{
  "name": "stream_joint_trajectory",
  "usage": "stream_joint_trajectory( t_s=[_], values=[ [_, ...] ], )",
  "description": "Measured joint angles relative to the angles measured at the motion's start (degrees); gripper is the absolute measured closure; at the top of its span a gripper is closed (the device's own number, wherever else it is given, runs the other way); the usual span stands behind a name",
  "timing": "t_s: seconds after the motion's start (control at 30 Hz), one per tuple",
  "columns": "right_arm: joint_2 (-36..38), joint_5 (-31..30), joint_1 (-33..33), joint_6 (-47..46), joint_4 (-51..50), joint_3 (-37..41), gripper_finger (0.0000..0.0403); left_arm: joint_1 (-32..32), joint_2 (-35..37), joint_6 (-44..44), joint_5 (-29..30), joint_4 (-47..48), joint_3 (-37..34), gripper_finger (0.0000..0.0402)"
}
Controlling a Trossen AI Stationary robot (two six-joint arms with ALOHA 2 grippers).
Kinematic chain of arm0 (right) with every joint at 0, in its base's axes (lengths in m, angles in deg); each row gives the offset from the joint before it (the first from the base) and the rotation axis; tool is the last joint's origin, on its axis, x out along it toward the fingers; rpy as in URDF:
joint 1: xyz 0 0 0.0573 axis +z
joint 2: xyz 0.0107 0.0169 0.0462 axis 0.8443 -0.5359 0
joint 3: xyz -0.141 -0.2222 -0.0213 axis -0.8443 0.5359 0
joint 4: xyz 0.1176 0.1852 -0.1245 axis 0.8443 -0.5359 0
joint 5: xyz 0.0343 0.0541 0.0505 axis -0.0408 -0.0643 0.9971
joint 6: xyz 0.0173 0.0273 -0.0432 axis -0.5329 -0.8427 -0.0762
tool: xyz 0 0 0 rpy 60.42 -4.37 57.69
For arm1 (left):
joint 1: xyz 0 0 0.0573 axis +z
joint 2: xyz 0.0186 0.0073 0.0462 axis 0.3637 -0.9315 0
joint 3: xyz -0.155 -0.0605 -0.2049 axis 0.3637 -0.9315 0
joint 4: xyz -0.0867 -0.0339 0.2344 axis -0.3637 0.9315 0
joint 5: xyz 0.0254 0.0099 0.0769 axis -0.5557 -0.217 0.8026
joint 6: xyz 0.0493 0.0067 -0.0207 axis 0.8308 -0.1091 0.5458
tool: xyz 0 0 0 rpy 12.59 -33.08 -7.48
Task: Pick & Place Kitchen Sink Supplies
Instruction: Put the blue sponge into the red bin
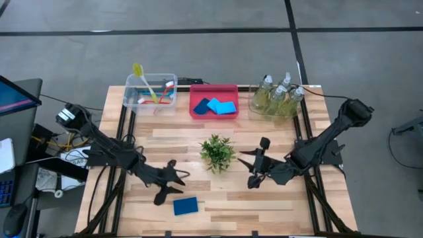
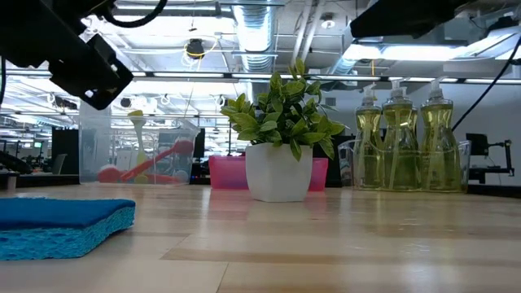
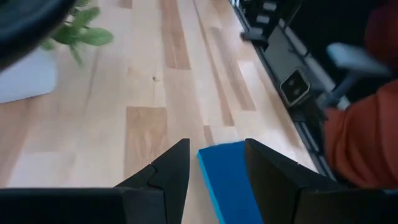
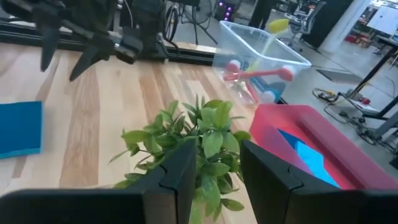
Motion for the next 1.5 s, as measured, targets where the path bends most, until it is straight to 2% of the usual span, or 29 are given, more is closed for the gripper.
stream_joint_trajectory(
  t_s=[0.2, 0.37, 0.63, 0.97, 1.5],
  values=[
    [-0.07, 3.13, 0.11, -2.98, -0.02, 0.00, 0.0285, -0.69, -6.64, -0.36, 0.52, 9.99, 6.46, 0.0247],
    [-1.64, 7.32, 0.13, -5.60, 0.14, -0.02, 0.0285, -0.79, -11.64, -2.81, 0.64, 10.10, 8.97, 0.0247],
    [-7.85, 7.44, 0.59, -5.94, 3.63, -0.02, 0.0285, -0.85, -18.05, -7.89, -0.65, 10.10, 11.99, 0.0247],
    [-8.18, 7.40, 0.55, -2.90, 6.66, -0.02, 0.0285, -0.87, -21.43, -12.17, -4.75, 10.53, 12.04, 0.0247],
    [-8.17, 7.40, 0.26, -2.87, 6.67, -0.02, 0.0285, 1.22, -21.80, -11.95, -5.00, 10.49, 9.65, 0.0247]
  ],
)
